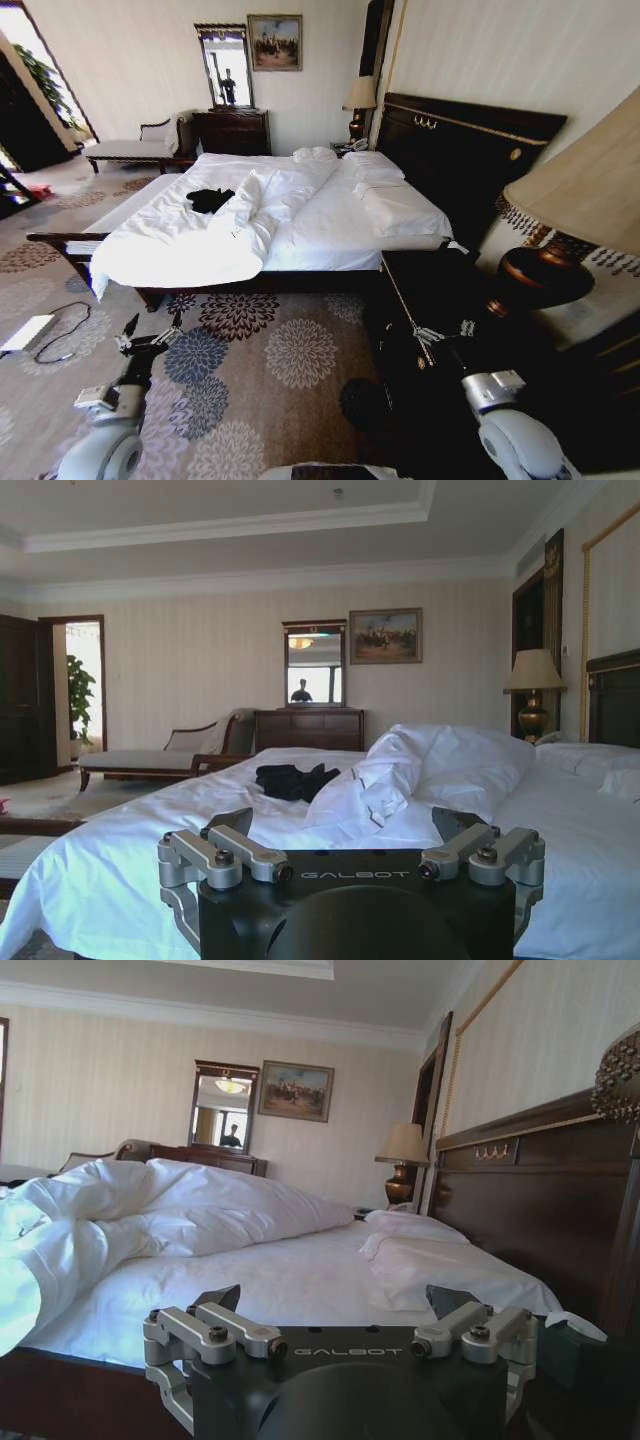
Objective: Fold the clothes on the bed.
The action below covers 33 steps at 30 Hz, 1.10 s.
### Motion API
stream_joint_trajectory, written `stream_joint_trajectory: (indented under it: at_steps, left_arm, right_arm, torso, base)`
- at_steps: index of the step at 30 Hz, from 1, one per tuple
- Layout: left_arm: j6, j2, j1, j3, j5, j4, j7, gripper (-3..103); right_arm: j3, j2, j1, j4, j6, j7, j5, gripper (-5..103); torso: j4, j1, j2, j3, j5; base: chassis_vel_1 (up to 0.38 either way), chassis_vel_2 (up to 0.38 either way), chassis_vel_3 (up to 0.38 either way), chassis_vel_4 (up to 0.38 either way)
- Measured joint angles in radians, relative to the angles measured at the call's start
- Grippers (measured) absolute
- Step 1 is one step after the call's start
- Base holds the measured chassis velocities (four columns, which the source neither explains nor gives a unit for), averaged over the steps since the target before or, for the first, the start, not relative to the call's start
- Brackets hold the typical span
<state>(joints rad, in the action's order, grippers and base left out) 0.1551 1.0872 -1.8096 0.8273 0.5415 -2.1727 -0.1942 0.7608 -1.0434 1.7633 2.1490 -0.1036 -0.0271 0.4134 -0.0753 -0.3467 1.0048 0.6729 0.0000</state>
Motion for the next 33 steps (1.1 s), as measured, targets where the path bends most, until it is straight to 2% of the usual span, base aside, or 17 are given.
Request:
stream_joint_trajectory:
  at_steps: [3, 33]
  left_arm:
    - [0.001, -0.001, 0.002, 0.002, 0.000, -0.002, 0.003, 100]
    - [0.005, 0.004, 0.008, -0.001, 0.014, 0.006, 0.008, 100]
  right_arm:
    - [0.001, -0.008, 0.002, -0.011, -0.026, 0.022, -0.014, 100]
    - [-0.003, -0.036, 0.010, -0.030, -0.041, 0.040, -0.031, 100]
  torso:
    - [0.0001, 0.000, 0.000, 0.000, 0.0001]
    - [0.0000, 0.000, 0.000, 0.000, 0.0001]
  base:
    - [0.000, 0.000, 0.000, 0.000]
    - [-0.001, 0.002, 0.001, -0.001]
